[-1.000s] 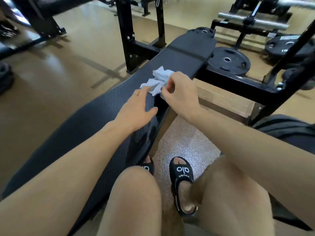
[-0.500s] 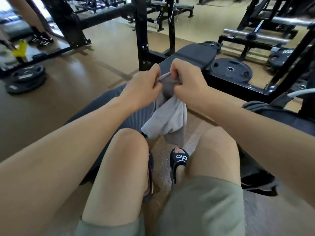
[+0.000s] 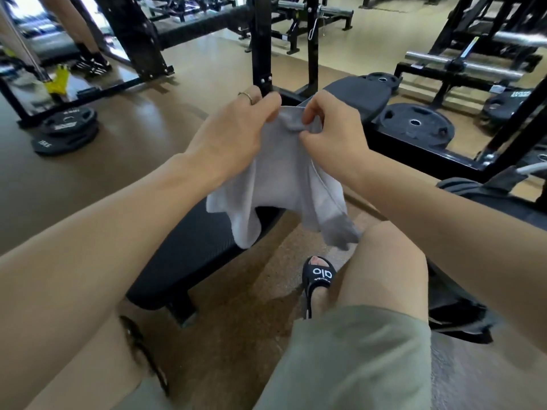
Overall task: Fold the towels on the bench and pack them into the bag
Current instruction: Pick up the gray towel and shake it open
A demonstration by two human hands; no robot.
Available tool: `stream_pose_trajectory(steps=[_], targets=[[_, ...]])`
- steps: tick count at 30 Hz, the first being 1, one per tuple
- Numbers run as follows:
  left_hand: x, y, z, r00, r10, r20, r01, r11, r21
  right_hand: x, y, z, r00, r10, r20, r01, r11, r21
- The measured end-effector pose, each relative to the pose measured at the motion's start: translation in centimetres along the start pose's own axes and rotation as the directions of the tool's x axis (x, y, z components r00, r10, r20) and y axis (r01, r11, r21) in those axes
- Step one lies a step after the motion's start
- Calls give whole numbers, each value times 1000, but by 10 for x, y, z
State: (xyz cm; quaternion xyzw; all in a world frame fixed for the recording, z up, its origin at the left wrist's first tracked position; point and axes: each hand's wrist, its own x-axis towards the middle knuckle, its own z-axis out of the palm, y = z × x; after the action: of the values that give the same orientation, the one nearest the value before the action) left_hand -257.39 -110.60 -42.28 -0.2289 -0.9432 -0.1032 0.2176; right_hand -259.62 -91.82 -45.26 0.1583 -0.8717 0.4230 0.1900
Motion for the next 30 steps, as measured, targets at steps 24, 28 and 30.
stream_pose_trajectory(steps=[24, 28, 30], targets=[[-39, -29, 40, 987, -115, 116, 121, 992, -41, 18, -53, 49, 999, 21, 41, -20, 999, -31], [-42, -34, 33, 989, -36, 144, 53, 992, -114, 20, -54, 46, 999, 32, 45, -31, 999, -10], [-40, -35, 33, 994, -21, 106, 30, 996, -84, 22, -57, 45, 998, 49, 46, -50, 999, 7]])
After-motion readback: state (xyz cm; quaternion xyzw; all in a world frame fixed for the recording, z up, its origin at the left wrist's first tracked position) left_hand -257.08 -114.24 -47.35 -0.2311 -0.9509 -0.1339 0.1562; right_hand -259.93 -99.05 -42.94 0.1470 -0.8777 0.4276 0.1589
